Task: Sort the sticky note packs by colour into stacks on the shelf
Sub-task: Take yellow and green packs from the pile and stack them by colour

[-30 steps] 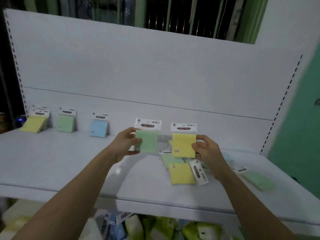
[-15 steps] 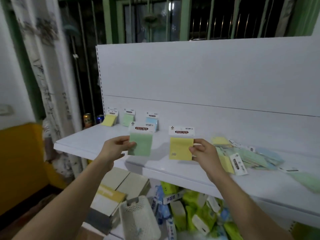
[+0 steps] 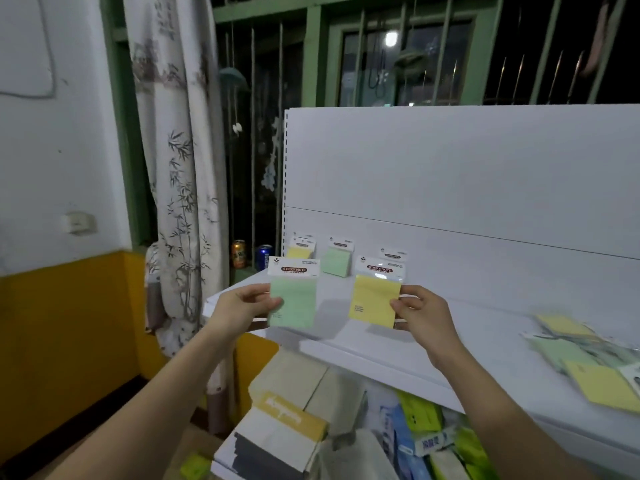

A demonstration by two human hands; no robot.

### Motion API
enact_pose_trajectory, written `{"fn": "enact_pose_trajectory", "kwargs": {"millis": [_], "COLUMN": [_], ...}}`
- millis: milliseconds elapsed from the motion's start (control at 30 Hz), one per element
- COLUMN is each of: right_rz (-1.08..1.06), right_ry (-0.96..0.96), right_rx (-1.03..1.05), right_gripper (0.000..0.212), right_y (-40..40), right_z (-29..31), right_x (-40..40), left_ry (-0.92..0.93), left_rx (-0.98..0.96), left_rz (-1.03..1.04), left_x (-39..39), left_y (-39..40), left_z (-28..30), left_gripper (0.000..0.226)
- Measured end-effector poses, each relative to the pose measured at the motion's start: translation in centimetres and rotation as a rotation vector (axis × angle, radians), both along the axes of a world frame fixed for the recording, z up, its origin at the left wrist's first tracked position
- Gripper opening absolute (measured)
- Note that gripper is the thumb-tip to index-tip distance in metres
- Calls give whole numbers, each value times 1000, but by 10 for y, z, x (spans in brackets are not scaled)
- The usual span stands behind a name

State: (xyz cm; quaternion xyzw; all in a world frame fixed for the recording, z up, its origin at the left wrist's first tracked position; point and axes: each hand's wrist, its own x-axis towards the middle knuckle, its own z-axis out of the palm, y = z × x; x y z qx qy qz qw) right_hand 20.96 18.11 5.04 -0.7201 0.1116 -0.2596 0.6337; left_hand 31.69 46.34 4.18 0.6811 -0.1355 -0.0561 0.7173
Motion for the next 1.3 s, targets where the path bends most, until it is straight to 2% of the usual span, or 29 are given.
{"fn": "enact_pose_trajectory", "kwargs": {"millis": [167,333,500,600,867,1033,1200,1300], "right_rz": [-30,-65,-125,-164,-241,-292,-363,-385], "right_ry": [5,24,36,43,47,53,-41,-38], "right_rx": [2,-33,-74,-60,11,-8,44,42], "right_gripper": [15,16,18,18,18,20,25,24], "right_y": [41,52,25,-1,-51,-67,-71,-73], "right_z": [-2,-5,-12,-17,-29,-24,-33,-44], "right_x": [47,91,131,158,212,225,231,232], "left_ry": [35,58,116,103,66,84,-18,67], "left_rx": [58,93,83,105,135,141,139,49], "left_rz": [-47,-57,-101,-146,-186,-206,-193,-203], "left_x": [52,111,166,199,268,285,299,304], "left_y": [45,47,7,-26,-111,-154,-180,-183], "left_z": [-11,-14,-12,-13,-16,-21,-26,-46], "left_gripper": [30,29,29,34,31,29,26,25]}}
